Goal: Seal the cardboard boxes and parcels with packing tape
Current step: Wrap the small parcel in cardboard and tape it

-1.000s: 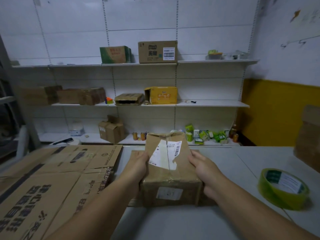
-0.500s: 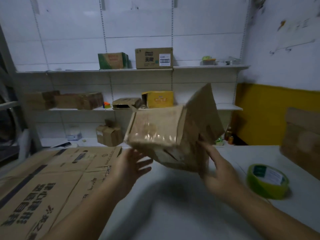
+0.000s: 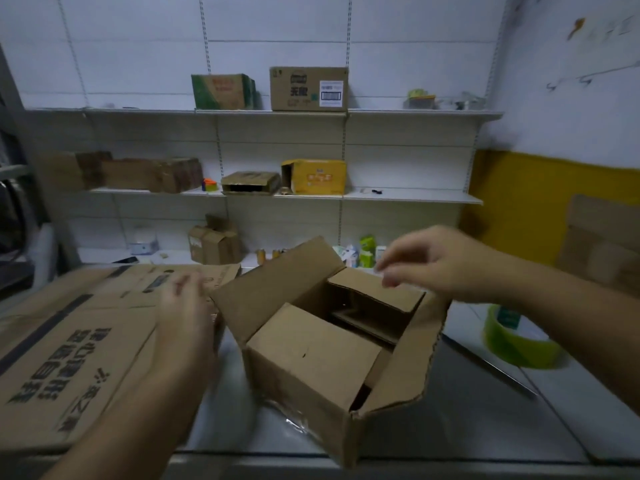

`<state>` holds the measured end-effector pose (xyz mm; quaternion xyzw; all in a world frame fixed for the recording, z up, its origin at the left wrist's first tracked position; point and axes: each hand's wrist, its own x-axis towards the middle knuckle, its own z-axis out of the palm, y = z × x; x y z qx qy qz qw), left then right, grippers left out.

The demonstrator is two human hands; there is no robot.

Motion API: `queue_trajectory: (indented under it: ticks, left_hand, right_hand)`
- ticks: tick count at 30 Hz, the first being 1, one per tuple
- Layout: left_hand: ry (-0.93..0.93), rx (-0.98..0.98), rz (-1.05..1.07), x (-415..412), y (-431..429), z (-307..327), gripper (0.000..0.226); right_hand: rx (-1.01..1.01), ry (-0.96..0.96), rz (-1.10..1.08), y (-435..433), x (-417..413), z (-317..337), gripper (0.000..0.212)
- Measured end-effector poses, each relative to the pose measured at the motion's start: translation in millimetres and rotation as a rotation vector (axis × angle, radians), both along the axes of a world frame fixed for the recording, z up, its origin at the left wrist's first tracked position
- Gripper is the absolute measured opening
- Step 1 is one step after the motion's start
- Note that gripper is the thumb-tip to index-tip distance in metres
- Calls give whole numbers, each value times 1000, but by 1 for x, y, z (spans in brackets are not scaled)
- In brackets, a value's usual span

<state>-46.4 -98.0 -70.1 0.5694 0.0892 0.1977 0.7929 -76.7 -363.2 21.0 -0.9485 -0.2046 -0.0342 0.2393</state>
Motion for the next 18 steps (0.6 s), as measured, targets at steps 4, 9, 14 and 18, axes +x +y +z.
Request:
queue_trajectory:
  ticks: [4, 9, 14, 18]
  left_hand:
    - [-729, 832, -70, -34, -8, 26, 23]
    - [-421, 1575, -959, -20, -60, 26, 53]
    - [-610, 1572, -735, -9, -63, 27, 39]
    - [-891, 1514, -508, -3, -15, 43, 19]
  right_hand:
    - [-677, 345, 95, 24, 16, -10, 30]
    - [-818, 353, -19, 24, 11, -26, 33]
    - [-696, 331, -74, 10, 13, -15, 39]
    - [-816, 220, -168, -4, 10, 4, 33]
